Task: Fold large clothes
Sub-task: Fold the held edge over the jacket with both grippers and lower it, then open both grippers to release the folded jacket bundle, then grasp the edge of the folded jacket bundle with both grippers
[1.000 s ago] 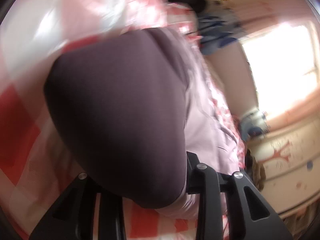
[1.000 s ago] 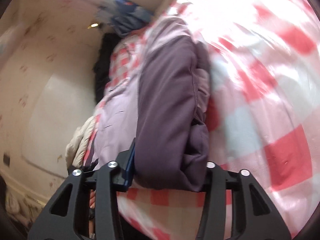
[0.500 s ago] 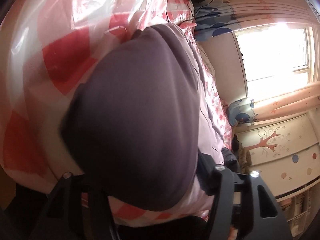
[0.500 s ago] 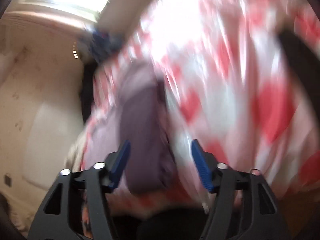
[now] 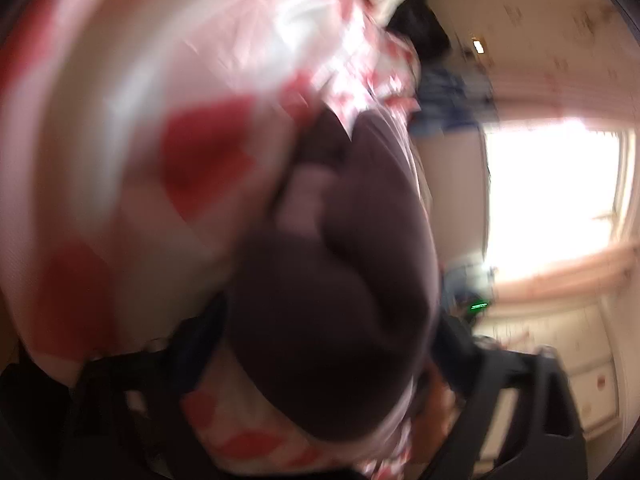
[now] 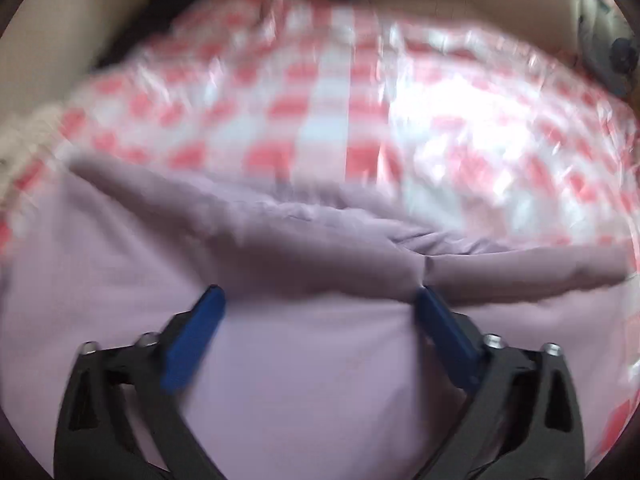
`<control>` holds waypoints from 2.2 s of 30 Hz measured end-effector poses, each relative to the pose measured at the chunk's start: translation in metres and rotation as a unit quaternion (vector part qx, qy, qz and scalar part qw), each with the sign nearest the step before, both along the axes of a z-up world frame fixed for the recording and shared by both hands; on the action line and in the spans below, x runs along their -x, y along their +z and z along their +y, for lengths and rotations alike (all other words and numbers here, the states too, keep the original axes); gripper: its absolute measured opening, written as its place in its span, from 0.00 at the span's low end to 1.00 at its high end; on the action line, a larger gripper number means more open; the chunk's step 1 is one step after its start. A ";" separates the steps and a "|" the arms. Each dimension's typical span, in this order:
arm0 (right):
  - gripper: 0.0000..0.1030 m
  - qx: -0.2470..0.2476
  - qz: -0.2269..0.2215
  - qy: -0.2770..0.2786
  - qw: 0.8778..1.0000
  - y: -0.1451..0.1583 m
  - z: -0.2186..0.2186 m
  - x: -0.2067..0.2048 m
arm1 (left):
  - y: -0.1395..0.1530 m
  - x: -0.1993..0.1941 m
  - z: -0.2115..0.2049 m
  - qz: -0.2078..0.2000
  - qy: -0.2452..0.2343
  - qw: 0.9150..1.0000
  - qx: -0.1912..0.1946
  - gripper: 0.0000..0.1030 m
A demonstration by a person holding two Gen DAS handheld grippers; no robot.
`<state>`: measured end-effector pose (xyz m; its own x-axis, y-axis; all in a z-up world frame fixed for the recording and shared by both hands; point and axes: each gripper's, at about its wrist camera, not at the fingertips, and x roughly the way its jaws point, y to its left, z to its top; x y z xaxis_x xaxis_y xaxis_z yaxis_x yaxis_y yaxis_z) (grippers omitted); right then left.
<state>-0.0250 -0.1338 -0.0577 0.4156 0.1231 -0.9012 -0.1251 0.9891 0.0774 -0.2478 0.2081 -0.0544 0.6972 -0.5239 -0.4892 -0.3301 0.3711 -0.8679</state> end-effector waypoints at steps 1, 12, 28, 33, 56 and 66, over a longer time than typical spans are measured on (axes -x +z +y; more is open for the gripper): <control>0.94 0.005 0.000 -0.002 1.000 -0.012 -0.003 -0.001 | 0.000 -0.004 -0.001 -0.009 -0.004 1.000 0.006 0.92; 0.94 0.051 -0.030 0.130 0.990 0.031 0.014 0.123 | -0.009 -0.016 -0.020 -0.015 -0.028 0.999 0.012 0.72; 0.94 0.083 -0.066 0.109 0.988 0.019 0.034 0.175 | 0.055 0.015 -0.060 -0.112 -0.071 0.975 -0.177 0.47; 0.95 0.055 -0.079 0.115 0.989 0.017 0.023 0.179 | 0.095 0.024 -0.099 -0.133 -0.084 0.956 -0.248 0.47; 0.94 -0.374 -0.086 -0.043 0.922 0.057 -0.259 0.239 | 0.181 0.027 -0.356 -0.224 -0.234 0.836 -0.443 0.46; 0.94 -0.395 -0.139 -0.067 0.906 0.133 -0.367 0.200 | 0.106 0.039 -0.532 -0.264 -0.369 0.690 -0.565 0.47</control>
